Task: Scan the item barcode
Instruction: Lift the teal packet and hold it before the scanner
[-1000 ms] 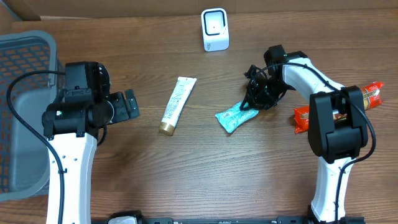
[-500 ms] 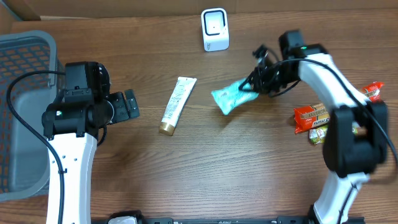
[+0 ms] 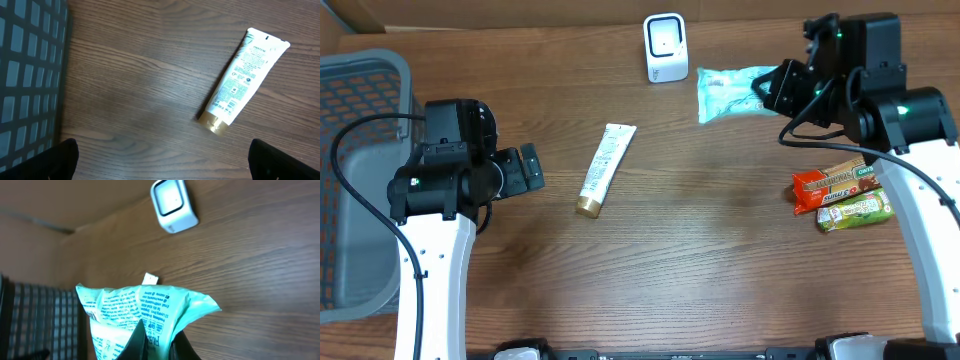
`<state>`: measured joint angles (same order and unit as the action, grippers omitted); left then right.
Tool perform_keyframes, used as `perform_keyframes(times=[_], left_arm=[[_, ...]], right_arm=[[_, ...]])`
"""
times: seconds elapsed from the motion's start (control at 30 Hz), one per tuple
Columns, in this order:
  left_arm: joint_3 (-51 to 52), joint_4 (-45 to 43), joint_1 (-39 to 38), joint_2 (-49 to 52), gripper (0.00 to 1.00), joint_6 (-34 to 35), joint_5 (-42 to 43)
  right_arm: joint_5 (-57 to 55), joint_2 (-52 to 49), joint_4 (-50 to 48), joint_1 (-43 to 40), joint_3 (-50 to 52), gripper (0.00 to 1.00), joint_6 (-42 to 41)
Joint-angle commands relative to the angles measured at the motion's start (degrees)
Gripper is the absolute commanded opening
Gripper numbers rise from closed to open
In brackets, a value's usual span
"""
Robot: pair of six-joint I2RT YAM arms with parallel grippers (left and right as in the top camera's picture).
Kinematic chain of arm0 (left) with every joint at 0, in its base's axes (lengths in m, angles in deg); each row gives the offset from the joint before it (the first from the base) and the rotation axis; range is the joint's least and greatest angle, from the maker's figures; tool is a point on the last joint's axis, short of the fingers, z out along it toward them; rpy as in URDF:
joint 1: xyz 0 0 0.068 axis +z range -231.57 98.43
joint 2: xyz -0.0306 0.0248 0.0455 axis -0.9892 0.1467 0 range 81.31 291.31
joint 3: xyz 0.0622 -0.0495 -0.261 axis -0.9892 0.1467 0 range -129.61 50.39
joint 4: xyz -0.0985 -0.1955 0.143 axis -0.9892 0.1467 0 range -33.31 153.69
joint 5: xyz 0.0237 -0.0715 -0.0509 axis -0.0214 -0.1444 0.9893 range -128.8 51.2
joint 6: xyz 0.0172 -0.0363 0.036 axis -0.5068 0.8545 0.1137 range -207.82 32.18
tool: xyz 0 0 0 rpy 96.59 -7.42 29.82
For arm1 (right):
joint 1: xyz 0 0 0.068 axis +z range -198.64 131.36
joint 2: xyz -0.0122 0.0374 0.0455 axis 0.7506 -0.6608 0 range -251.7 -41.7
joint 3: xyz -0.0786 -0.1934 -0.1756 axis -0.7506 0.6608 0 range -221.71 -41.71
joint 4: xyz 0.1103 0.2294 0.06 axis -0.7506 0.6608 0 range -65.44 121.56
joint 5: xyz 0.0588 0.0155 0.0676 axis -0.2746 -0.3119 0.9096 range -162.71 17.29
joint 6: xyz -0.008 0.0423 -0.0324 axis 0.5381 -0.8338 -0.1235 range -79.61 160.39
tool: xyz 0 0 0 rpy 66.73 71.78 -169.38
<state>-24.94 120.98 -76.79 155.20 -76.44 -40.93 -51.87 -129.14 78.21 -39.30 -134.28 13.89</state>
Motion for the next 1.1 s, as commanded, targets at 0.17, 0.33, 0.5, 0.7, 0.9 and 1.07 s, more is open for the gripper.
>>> perform_keyframes(times=[0.17, 0.33, 0.5, 0.7, 0.9, 1.07], left_arm=[[0.2, 0.0, 0.3, -0.4, 1.00, -1.1, 0.2], [0.2, 0.0, 0.3, -0.4, 1.00, -1.1, 0.2], [0.2, 0.0, 0.3, -0.4, 0.99, -1.1, 0.2], [0.2, 0.0, 0.3, -0.4, 1.00, -1.1, 0.2], [0.2, 0.0, 0.3, -0.4, 1.00, -1.1, 0.2], [0.2, 0.0, 0.3, -0.4, 0.99, -1.1, 0.2]], right_arm=[[-3.3, 0.7, 0.7, 0.9, -0.8, 0.04, -4.5], [-5.6, 0.7, 0.6, 3.7, -0.8, 0.04, -0.9], [-13.0, 0.7, 0.5, 8.0, -0.8, 0.04, 1.6], [-24.7, 0.6, 0.1, 13.3, -0.8, 0.04, 4.6], [-34.1, 0.5, -1.9, 16.4, -0.8, 0.04, 7.8], [-39.0, -1.4, -6.6, 18.8, -0.8, 0.04, 14.8]])
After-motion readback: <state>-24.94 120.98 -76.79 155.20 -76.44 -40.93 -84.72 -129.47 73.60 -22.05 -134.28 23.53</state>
